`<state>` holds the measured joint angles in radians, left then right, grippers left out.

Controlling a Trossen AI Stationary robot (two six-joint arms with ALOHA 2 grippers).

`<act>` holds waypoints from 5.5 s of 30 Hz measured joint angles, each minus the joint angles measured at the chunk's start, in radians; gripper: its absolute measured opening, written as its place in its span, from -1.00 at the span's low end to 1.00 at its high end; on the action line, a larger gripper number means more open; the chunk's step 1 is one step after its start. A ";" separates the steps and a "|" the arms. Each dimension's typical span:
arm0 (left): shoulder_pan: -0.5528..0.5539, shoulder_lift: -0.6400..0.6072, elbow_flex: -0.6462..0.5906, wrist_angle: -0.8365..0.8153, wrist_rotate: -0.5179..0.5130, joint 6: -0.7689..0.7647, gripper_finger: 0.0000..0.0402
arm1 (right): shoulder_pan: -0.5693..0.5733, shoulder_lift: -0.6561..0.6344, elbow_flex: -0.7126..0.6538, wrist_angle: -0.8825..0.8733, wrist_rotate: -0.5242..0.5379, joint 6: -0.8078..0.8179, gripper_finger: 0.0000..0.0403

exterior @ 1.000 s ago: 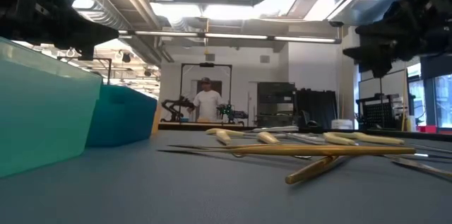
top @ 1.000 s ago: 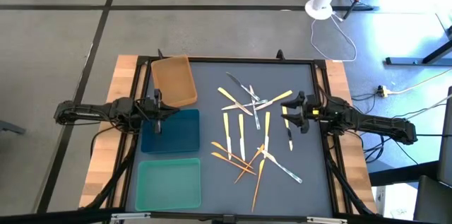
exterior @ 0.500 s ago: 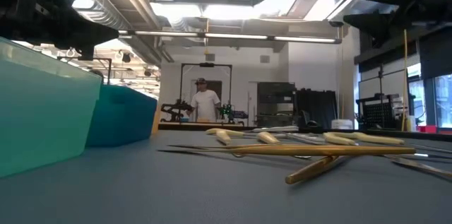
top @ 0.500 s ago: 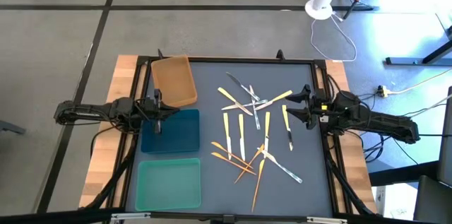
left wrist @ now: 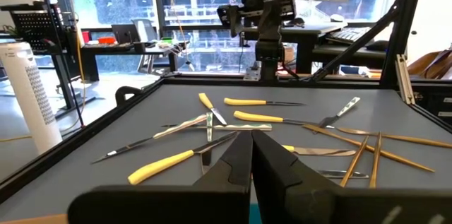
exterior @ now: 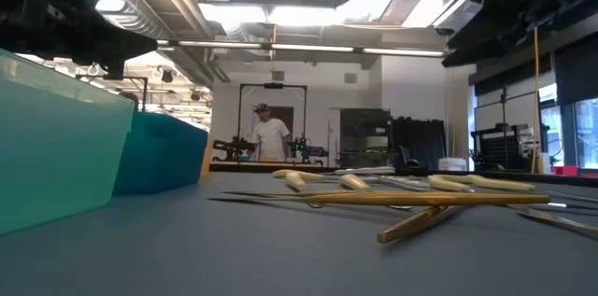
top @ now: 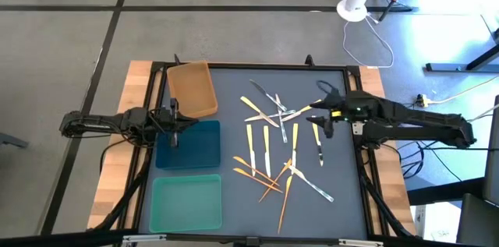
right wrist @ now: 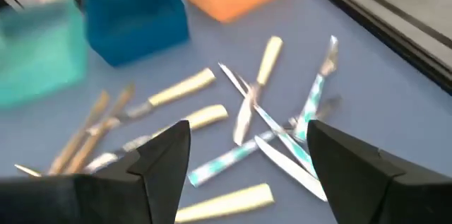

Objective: Sort silverware by color (type)
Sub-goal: Put the yellow knife into the orange bin

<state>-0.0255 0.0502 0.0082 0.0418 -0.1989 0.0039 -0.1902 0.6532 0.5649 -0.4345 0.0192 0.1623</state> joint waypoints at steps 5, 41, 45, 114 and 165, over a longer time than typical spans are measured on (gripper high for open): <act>0.000 0.000 0.000 0.000 0.000 0.000 -1.00 | 0.000 0.153 0.092 -0.115 0.056 -0.067 0.35; 0.000 0.000 0.000 0.000 0.003 -0.001 -1.00 | -0.377 0.760 0.242 -0.204 -0.062 -0.565 0.35; 0.000 0.000 0.000 0.000 0.002 -0.001 -1.00 | -0.381 0.805 0.242 -0.204 -0.083 -0.594 0.35; 0.000 0.000 0.000 0.000 0.002 -0.001 -1.00 | -0.380 0.947 0.242 -0.162 -0.055 -0.671 -0.69; 0.000 0.000 0.000 0.062 0.002 -0.002 -1.00 | -0.098 0.947 0.634 -0.431 0.105 -0.753 -0.83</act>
<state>-0.0255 0.0505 0.0078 0.1040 -0.1974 0.0022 -0.2881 1.5997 1.1987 -0.8653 0.1239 -0.5907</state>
